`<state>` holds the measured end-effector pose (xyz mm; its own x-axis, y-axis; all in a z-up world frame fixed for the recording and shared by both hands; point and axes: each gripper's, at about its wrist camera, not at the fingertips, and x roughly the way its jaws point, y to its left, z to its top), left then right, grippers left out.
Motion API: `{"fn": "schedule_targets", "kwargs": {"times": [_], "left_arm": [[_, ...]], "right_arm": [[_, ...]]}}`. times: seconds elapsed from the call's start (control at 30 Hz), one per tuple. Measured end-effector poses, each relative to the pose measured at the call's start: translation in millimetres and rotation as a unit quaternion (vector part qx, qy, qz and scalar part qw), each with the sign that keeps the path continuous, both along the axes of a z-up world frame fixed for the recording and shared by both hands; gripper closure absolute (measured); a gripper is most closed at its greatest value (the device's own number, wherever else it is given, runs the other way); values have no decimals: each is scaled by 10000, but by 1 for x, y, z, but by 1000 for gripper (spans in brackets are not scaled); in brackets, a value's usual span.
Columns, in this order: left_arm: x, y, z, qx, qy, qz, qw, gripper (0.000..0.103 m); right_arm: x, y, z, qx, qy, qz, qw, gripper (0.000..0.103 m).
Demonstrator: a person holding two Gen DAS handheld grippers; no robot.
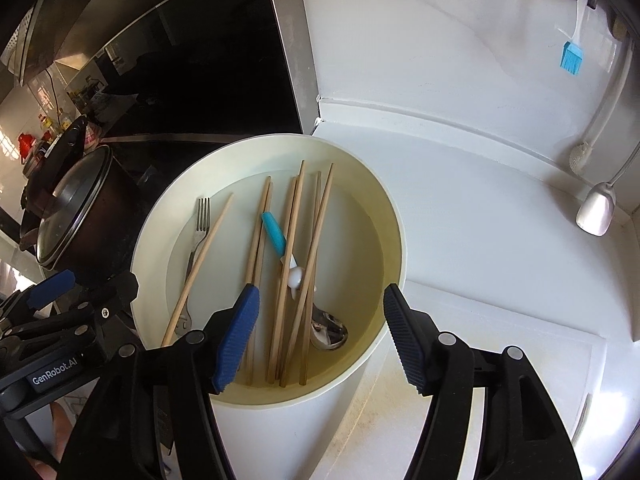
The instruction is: Organize utensils
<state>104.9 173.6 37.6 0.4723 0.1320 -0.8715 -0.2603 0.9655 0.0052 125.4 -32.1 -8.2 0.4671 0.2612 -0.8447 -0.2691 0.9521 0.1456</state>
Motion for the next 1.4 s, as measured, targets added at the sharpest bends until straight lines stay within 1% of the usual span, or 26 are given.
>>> {"fn": "schedule_targets", "kwargs": {"times": [0.1, 0.27, 0.47, 1.4], "left_arm": [[-3, -1, 4, 59, -5, 42, 10000, 6], [-6, -4, 7, 8, -11, 69, 10000, 6], [-7, -6, 10, 46, -47, 82, 9999, 6], [-8, -3, 4, 45, 119, 141, 9998, 6]], "right_arm": [[-2, 0, 3, -21, -29, 19, 10000, 41], [-5, 0, 7, -59, -46, 40, 10000, 41], [-7, 2, 10, -87, -70, 54, 9999, 41], [-8, 0, 9, -101, -65, 42, 9999, 41]]}}
